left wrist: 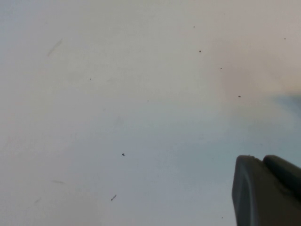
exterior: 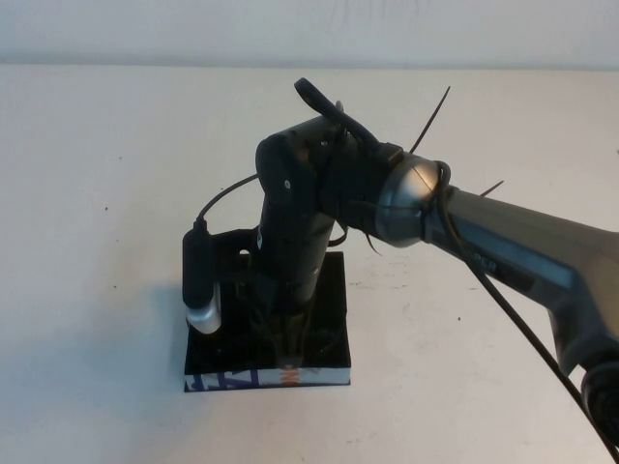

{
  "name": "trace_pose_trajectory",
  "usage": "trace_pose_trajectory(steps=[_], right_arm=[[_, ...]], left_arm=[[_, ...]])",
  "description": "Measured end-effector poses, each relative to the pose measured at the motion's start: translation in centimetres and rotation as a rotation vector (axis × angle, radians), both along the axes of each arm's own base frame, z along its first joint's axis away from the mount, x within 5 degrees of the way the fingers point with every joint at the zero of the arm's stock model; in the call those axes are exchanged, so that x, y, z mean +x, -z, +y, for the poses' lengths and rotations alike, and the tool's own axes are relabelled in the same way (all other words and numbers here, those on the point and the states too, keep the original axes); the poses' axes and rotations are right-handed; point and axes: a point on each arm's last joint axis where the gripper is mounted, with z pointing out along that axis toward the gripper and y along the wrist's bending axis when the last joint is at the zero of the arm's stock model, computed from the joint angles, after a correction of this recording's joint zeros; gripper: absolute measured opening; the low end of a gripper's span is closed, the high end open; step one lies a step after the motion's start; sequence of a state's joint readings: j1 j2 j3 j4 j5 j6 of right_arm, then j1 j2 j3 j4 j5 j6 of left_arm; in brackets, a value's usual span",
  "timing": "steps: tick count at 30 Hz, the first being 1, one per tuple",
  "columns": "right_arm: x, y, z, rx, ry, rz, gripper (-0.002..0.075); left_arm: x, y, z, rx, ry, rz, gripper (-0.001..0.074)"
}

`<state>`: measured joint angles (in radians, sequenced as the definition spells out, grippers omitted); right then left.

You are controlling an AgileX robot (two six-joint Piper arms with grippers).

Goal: Return glasses to glasses case
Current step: Place the glasses in the glasses case

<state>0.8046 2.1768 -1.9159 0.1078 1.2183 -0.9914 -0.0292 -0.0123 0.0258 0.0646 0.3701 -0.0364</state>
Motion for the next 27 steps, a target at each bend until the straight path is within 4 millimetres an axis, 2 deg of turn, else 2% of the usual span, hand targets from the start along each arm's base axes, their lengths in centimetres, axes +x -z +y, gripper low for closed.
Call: trace_pose_trajectory(steps=[8,19,27], right_arm=[[-0.3,-0.9,0.4,0.057,0.014,0.032,-0.0011],[-0.6,-5.2,-1.0,0.132,0.18,0.02,-0.0011],[-1.0,-7.8,-2.0,0.166,0.221,-0.014,-0.0011]], left_arm=[[0.0,0.0,0.0,0.0,0.0,0.0,-0.0001],[0.0,0.0,0.0,0.0,0.0,0.0,-0.0001],[0.0,0.0,0.0,0.0,0.0,0.0,-0.0001]])
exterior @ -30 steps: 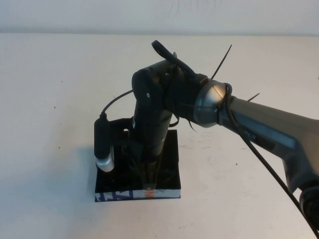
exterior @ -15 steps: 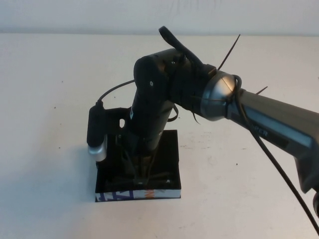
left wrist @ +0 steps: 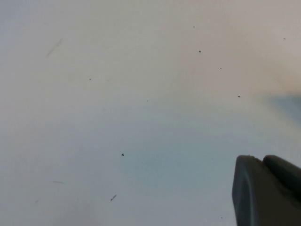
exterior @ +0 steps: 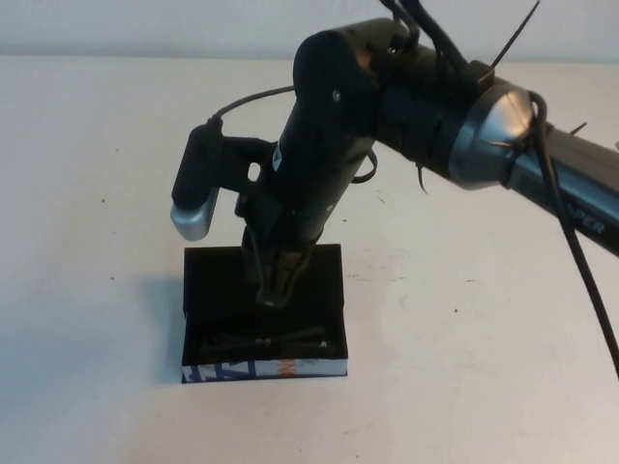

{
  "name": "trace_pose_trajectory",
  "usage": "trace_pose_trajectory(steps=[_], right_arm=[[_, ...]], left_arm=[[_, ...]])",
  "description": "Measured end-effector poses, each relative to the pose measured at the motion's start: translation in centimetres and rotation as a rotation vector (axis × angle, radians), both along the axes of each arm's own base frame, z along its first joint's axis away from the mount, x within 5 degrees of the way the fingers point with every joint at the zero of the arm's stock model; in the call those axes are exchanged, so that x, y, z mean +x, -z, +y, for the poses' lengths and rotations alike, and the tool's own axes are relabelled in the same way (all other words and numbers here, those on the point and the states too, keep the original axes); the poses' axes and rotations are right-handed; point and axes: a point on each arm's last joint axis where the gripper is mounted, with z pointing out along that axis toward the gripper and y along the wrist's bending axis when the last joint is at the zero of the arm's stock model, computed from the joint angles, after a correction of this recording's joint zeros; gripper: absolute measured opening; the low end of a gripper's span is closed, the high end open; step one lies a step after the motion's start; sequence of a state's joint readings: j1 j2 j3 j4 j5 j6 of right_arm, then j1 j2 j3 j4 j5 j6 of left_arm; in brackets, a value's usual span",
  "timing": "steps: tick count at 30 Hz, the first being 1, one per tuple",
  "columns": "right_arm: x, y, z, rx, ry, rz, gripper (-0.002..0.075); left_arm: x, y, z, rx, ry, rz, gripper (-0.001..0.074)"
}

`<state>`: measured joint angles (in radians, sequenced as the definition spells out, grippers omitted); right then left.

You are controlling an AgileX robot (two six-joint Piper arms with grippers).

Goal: Return glasses to glasses case
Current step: Place the glasses in the glasses case

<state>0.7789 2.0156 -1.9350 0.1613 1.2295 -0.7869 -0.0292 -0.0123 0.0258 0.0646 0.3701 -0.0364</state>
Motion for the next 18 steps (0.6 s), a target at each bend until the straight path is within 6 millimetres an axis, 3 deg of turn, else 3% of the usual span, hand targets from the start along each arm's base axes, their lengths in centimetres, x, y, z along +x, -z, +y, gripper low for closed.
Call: trace_pose_trajectory(steps=[6,14,16,18], right_arm=[[0.3,-1.6,-1.2,0.049,0.033,0.003,-0.0011],[1.1,-1.8,-2.0,0.083,0.071,0.035,-0.0011],[1.1,-1.8,-2.1,0.084,0.081,0.039,-0.0011],[1.2,-1.8,-2.1,0.089,0.105,0.052,-0.0011]], left_arm=[[0.0,0.0,0.0,0.0,0.0,0.0,-0.0001],[0.1,-0.2,0.1,0.029,0.003,-0.028,-0.0001],[0.2,-0.9,-0.1,-0.055,-0.002,-0.105,-0.0001],[0.3,-1.6,-0.3,-0.257,-0.018,-0.174,-0.0001]])
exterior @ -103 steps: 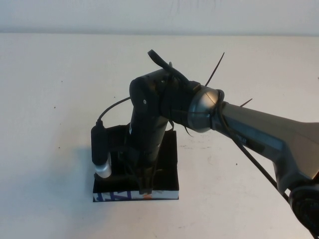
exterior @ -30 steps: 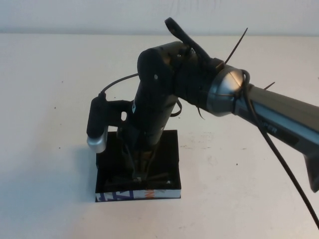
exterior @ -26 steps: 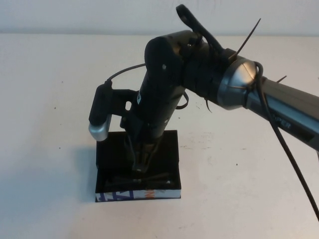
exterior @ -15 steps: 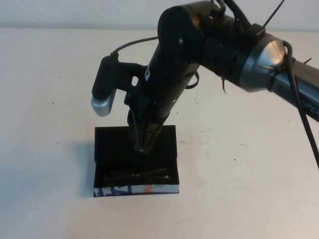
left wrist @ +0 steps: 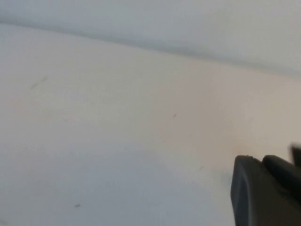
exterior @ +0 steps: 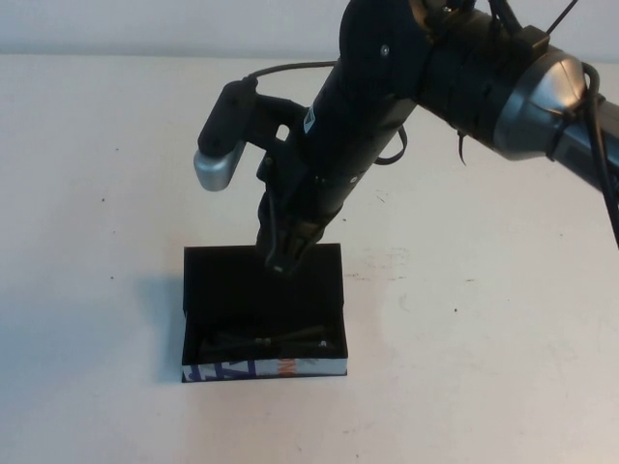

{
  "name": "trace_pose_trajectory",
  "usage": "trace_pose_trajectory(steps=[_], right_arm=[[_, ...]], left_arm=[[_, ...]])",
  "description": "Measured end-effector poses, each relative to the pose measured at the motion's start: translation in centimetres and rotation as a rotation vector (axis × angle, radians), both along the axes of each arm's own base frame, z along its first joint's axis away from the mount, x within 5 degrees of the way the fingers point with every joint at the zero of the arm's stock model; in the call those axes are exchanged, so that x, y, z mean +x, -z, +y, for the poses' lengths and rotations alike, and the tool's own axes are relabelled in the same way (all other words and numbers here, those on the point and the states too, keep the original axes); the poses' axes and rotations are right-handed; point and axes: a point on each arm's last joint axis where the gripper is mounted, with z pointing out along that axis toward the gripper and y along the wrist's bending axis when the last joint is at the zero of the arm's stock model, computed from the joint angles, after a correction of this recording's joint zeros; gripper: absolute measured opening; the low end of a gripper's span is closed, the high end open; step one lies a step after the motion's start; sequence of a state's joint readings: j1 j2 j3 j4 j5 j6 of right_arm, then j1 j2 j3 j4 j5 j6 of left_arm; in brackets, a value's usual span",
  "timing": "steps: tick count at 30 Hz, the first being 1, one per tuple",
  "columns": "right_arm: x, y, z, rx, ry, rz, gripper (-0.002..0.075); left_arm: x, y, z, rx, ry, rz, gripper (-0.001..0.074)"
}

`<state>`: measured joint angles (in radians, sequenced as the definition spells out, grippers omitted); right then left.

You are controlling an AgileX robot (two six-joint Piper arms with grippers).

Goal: Return glasses to glasses case
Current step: Place the glasses in the glasses case, then close the glasses case

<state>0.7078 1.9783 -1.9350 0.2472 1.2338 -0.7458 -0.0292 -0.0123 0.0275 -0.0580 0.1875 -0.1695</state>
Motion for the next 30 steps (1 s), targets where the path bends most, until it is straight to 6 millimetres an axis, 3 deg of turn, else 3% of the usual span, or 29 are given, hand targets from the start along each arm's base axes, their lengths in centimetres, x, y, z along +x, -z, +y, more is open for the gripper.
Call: trace_pose_trajectory(steps=[5,11,19,25,30], right_arm=[[0.5,0.0,-0.5,0.015,0.102,0.049,-0.0011],[1.1,0.0,-0.6,0.047,0.219,0.078,-0.0011],[2.0,1.0,-0.4,0.058,0.323,0.108,-0.0011],[2.2,1.0,-0.4,0.07,0.35,0.105,-0.0011],[2.6,0.9,-0.6,0.081,0.363,0.097,-0.0011]], left_arm=[[0.1,-1.0,-0.1,-0.281,-0.011,-0.099,-0.0001],[0.6,-0.3,-0.9,-0.401,0.048,0.118,-0.0001],[3.5,-2.6,-4.1,-0.14,0.329,0.538,-0.0001],[6.7,-2.7,-7.2,0.08,0.548,0.84,-0.0001],[8.7,-1.6,-9.9,0.06,0.756,0.929,-0.0001]])
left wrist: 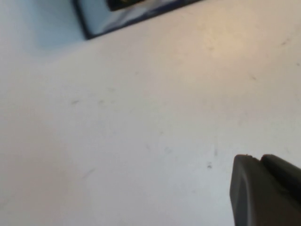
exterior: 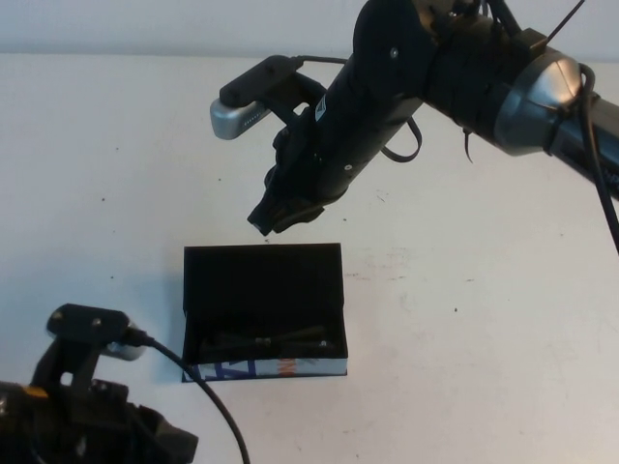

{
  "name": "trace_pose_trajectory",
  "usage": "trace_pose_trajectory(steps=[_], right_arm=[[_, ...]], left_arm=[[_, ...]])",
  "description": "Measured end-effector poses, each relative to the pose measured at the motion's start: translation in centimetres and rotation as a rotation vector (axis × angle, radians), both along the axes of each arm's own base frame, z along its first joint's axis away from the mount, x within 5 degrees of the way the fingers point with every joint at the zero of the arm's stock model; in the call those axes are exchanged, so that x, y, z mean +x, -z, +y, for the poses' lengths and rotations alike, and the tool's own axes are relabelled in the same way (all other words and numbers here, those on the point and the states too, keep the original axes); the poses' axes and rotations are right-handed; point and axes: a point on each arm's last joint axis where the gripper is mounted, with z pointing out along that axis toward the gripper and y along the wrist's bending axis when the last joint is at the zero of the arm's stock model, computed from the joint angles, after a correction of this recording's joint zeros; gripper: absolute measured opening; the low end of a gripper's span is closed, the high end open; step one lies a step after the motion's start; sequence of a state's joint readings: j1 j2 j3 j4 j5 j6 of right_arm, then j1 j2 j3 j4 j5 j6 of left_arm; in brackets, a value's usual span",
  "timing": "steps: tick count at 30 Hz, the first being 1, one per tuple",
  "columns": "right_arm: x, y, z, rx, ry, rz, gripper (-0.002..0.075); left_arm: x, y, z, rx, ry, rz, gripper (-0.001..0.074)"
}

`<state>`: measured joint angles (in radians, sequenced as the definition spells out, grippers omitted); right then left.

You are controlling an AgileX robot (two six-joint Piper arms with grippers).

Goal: Return glasses to glasses case
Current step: Close the glasses case

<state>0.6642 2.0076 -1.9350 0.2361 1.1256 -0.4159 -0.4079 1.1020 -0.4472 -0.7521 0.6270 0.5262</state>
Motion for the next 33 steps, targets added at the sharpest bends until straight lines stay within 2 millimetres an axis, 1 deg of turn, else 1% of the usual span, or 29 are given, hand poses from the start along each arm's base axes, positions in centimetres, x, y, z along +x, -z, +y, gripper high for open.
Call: trace_pose_trajectory(steps=[4,10,14,17,21,24,30,33], right_arm=[[0.6,0.1,-0.6,0.002,0.021,-0.001,-0.0011],[1.7,0.9,-0.9,0.006,0.052,-0.004,-0.0011],[2.5,1.4,-0.7,0.041,0.079,-0.021,-0.0011],[3.1,1.9,-0.5,0.077,0.103,-0.026,-0.0011],[3.8,2.7,-0.3,0.098,0.125,-0.035,-0.0011],[4.2,3.2,0.0,0.111,0.137,-0.038,-0.0011],[5.3,4.4,-0.1,0.135,0.184,-0.045,-0.0011],[6.0,5.6,-0.2,0.128,0.202,-0.031,-0.0011]], left_arm=[[1.3,1.4,-1.3,-0.061,0.069,0.021,-0.0001],[3.7,2.6,-2.0,-0.093,0.006,-0.107,-0.0001],[4.6,3.9,-2.6,-0.126,0.01,-0.105,-0.0001],[5.1,5.1,-2.9,-0.115,0.036,-0.109,-0.0001],[5.7,6.2,-3.1,-0.088,0.065,-0.109,-0.0001],[6.1,6.4,-3.2,-0.077,0.092,-0.127,-0.0001],[7.0,6.0,-3.4,-0.052,0.116,-0.183,-0.0001],[7.2,6.4,-3.4,-0.038,0.111,-0.176,-0.0001]])
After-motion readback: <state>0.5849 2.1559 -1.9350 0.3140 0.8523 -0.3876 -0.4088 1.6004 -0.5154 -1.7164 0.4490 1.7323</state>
